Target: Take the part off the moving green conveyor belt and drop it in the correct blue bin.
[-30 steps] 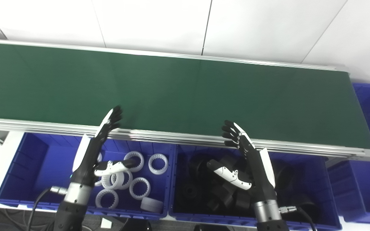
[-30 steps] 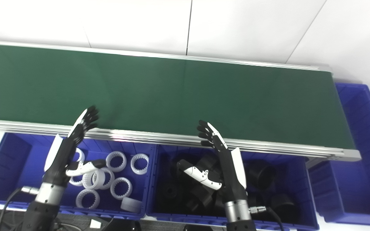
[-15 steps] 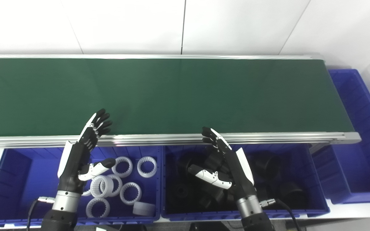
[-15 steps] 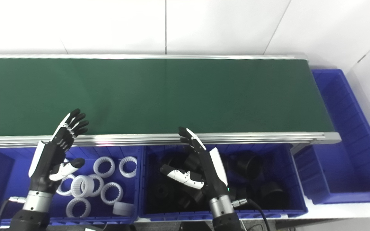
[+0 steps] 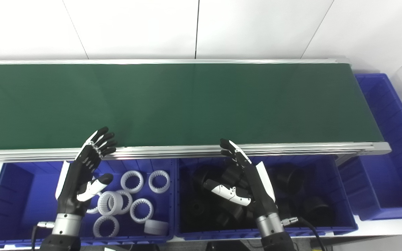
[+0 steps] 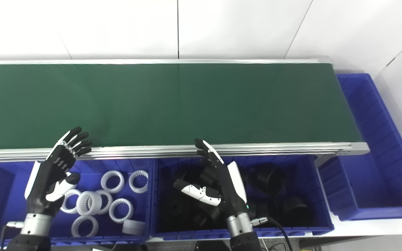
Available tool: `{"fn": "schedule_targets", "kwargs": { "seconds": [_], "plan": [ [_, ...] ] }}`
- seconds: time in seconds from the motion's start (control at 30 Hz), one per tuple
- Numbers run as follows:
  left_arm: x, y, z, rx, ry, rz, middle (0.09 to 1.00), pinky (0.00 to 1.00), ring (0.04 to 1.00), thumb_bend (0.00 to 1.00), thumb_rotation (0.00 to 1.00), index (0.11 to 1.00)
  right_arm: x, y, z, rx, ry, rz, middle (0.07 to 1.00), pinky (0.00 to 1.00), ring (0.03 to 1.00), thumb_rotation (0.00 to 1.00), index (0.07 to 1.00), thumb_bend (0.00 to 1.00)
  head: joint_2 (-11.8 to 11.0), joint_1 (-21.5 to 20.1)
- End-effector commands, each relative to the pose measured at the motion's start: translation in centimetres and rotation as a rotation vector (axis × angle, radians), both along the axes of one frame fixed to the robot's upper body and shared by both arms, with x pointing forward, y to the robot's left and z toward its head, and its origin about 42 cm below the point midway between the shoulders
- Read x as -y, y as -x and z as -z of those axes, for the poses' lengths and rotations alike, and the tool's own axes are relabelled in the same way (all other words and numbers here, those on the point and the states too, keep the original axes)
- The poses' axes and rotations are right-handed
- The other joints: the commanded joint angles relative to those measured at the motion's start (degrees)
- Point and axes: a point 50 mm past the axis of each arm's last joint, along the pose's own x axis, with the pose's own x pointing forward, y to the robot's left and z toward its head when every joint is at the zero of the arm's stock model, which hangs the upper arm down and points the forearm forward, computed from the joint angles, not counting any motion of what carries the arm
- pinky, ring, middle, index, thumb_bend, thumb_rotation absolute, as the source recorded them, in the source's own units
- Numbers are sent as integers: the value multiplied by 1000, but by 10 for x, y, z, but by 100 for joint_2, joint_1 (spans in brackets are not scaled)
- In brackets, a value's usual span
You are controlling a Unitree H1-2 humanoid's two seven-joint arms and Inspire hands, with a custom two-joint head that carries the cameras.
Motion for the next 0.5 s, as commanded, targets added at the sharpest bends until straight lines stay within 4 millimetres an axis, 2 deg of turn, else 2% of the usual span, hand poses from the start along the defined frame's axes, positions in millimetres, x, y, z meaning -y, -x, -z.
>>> {"fn": "schedule_targets", "kwargs": {
  "seconds": [0.0, 0.47],
  "plan": [
    [1, -3, -5, 49, 8, 27, 793, 753, 758, 1000, 602, 859, -2, -3, -10, 85, -17, -10, 869, 770, 834, 472, 886, 742, -11, 6],
    [7, -2, -8, 73, 27, 43, 773, 771, 763, 1000, 601, 817, 1, -1, -9, 90, 1, -9, 863, 749, 827, 498, 884, 744, -53, 147]
  ]
}}
